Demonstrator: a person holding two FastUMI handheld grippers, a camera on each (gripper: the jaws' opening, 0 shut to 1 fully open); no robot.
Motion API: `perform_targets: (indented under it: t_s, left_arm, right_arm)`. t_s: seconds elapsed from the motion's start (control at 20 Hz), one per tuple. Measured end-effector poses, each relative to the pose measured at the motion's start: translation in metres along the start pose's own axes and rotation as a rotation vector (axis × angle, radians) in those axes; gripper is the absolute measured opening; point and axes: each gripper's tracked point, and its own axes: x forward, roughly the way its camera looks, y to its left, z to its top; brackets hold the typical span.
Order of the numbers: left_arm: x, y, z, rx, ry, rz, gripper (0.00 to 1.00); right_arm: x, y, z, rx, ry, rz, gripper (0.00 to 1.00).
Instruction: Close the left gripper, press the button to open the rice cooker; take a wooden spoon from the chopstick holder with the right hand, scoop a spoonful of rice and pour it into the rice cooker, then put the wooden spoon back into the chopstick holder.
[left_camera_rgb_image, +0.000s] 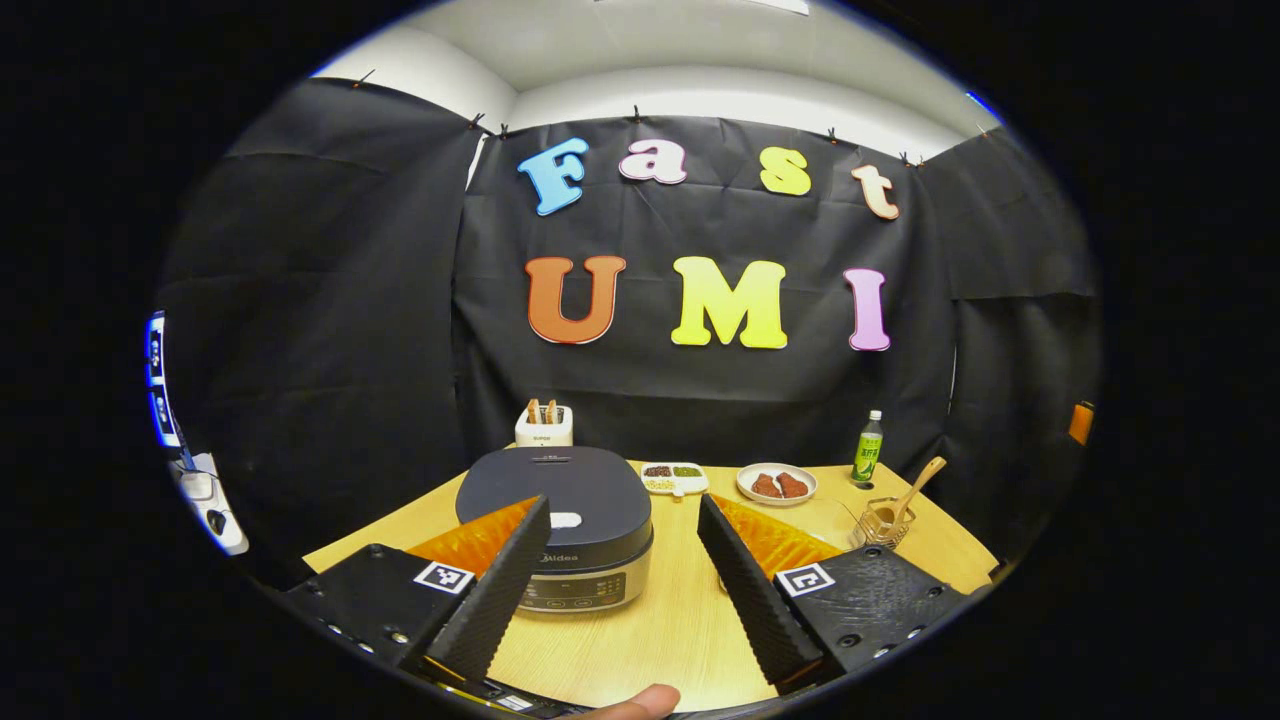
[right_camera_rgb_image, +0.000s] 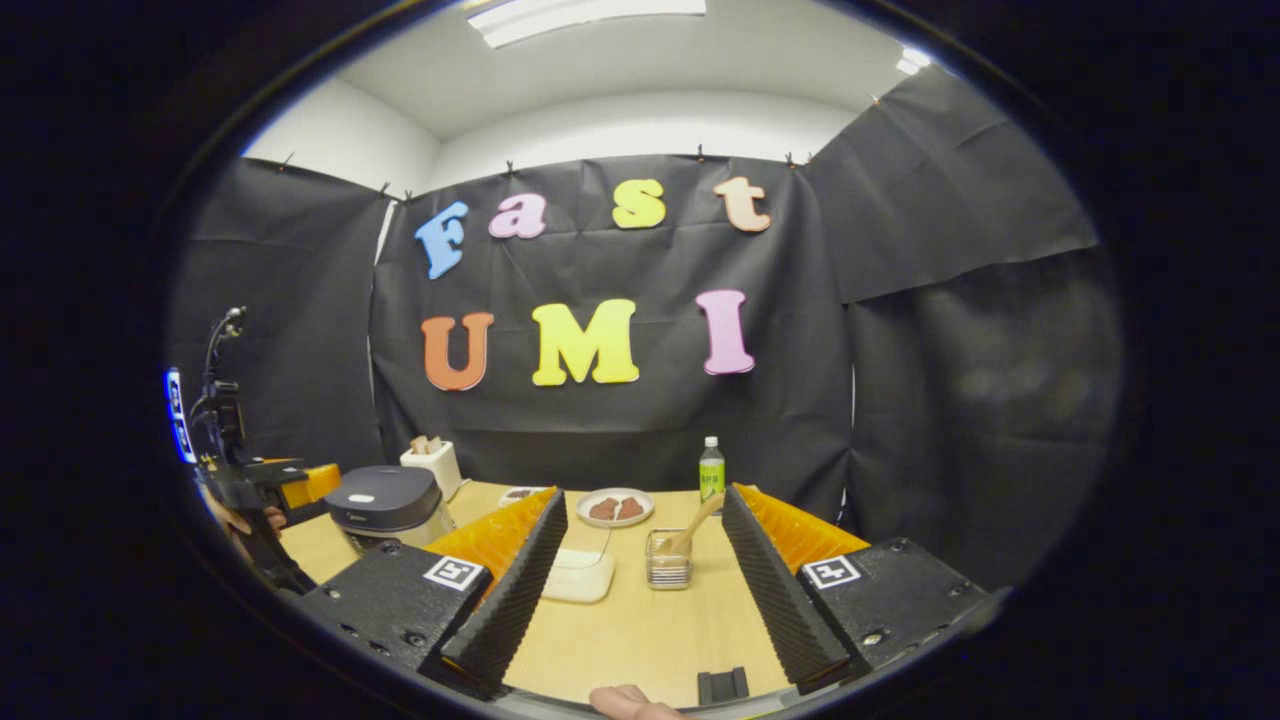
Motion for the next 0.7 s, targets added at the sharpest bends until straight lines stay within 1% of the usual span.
perform_targets:
  t_s: [0.1, 0.25, 0.4, 0.5, 0.7]
  left_arm:
    - [-0.012, -0.004, 0.013, 0.009, -0.029, -0.007, 0.94]
    - [-0.029, -0.013, 0.027, 0.009, -0.075, -0.017, 0.95]
    - [-0.040, -0.026, 0.024, -0.012, -0.081, -0.036, 0.94]
    - [-0.048, -0.039, 0.022, -0.020, -0.083, -0.065, 0.94]
    - [-0.060, -0.049, 0.028, 0.034, -0.126, -0.090, 0.94]
  right_arm:
    - [-0.002, -0.009, 0.001, 0.011, -0.005, -0.022, 1.00]
    - [-0.007, -0.016, -0.001, 0.017, -0.015, -0.030, 1.00]
    - [-0.011, -0.017, -0.003, 0.015, -0.023, -0.028, 1.00]
    - [-0.015, -0.019, -0.003, 0.001, -0.030, -0.029, 1.00]
    - [-0.023, -0.020, -0.002, -0.006, -0.051, -0.032, 1.00]
